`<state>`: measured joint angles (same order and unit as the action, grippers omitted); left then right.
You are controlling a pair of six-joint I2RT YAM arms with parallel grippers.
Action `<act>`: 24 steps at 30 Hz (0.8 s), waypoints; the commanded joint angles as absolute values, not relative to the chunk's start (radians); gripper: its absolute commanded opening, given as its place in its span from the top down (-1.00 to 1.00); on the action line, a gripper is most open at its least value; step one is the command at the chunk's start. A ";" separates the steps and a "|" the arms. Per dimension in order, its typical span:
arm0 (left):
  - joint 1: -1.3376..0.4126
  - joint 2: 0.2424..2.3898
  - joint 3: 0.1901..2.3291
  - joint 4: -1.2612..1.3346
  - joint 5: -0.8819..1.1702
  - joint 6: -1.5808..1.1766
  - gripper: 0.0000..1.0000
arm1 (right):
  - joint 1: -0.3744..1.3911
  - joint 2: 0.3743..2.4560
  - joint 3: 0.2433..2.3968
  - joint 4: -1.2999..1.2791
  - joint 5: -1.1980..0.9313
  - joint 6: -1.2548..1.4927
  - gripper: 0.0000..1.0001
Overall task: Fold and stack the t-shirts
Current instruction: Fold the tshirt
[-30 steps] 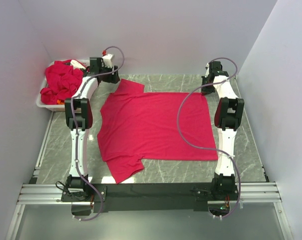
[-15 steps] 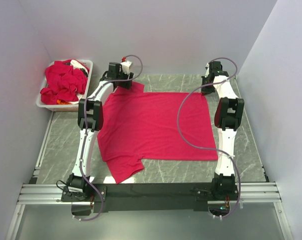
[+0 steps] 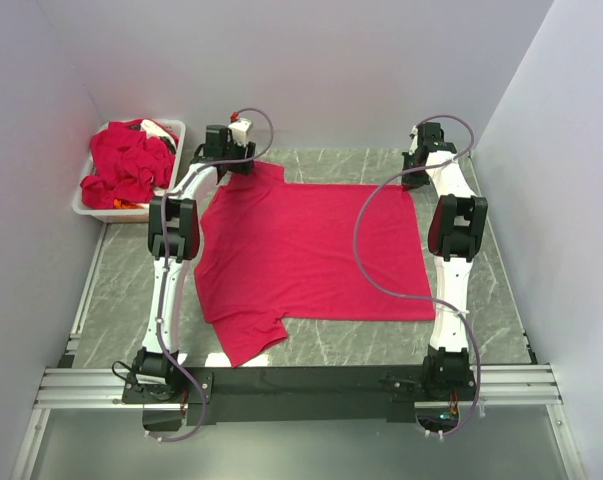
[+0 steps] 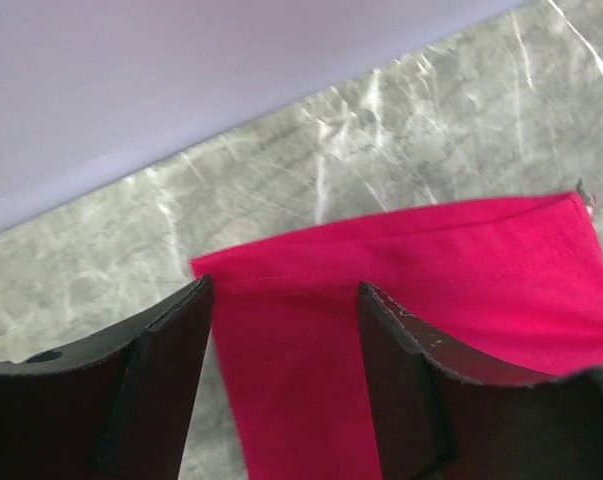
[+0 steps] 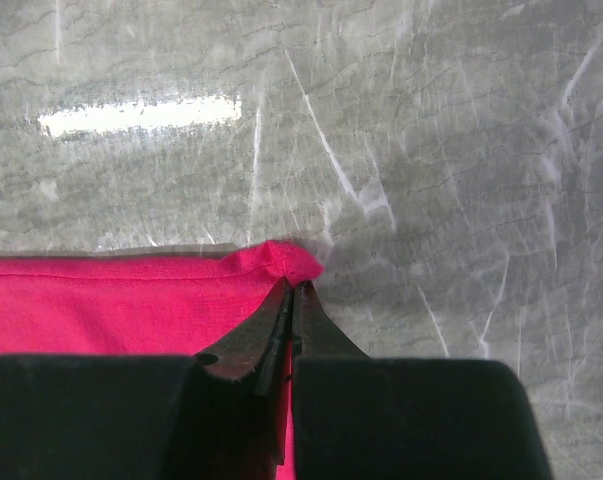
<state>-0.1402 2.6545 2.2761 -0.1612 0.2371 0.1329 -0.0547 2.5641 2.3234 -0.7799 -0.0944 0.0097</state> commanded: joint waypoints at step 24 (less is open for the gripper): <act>-0.141 2.717 2.456 -0.340 0.247 0.221 -0.23 | -0.044 2.579 2.326 -0.831 -0.094 0.009 1.00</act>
<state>-0.1341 2.6995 2.3936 -0.2874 0.2249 0.1875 -0.0547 2.5641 2.3234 -0.7799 -0.0940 0.0097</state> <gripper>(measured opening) 0.628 0.009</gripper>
